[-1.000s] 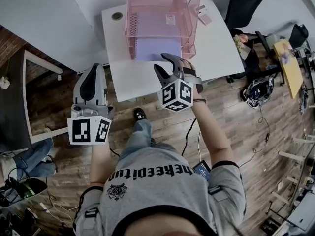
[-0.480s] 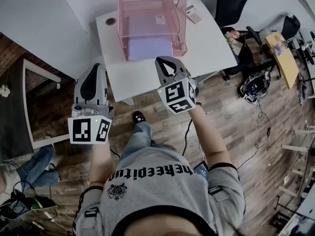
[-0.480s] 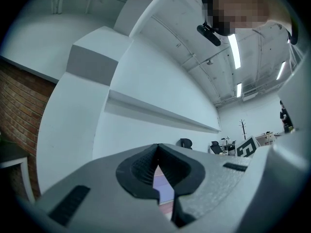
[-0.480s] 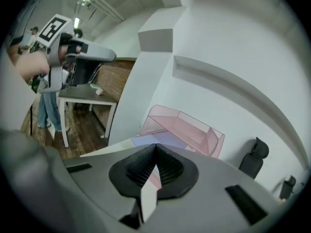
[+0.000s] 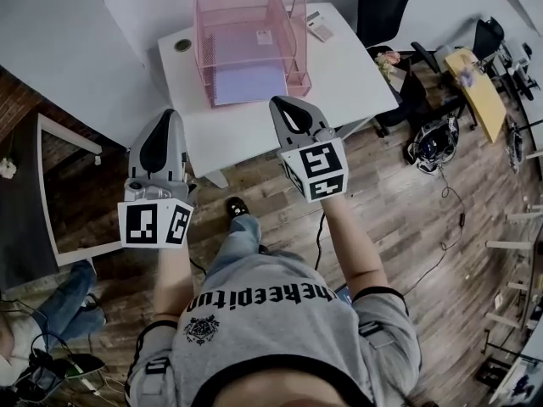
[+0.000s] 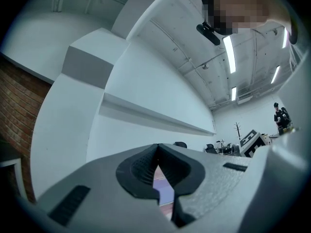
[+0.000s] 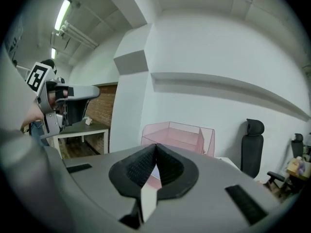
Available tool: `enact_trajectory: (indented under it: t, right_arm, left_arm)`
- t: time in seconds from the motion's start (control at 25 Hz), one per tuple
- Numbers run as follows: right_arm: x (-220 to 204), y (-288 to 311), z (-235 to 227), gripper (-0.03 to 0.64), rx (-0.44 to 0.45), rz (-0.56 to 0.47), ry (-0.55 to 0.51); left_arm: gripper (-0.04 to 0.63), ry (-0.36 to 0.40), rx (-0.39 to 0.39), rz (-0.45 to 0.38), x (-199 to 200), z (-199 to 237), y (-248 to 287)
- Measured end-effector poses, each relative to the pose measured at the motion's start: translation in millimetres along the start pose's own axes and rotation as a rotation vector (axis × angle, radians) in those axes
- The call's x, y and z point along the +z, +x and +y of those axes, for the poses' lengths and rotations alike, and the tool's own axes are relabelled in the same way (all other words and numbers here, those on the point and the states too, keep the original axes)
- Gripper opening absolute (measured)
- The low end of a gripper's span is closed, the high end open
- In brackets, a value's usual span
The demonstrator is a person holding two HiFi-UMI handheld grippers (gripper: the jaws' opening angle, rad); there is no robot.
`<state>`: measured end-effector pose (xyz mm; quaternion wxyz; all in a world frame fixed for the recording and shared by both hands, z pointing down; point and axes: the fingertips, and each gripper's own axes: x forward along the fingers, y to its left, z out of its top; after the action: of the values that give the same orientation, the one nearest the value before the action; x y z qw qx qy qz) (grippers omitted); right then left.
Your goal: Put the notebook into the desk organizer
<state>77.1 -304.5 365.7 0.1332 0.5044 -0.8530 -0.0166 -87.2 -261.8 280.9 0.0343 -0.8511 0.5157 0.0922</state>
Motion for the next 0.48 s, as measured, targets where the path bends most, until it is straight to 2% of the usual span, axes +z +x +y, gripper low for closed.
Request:
enact_trajectory:
  t: [0.48]
  right_arm:
    - [36, -43, -8, 0.003, -0.071, -0.12, 0.065]
  left_arm:
    - [0.003, 0.007, -0.042, -0.023, 15, -17, -6]
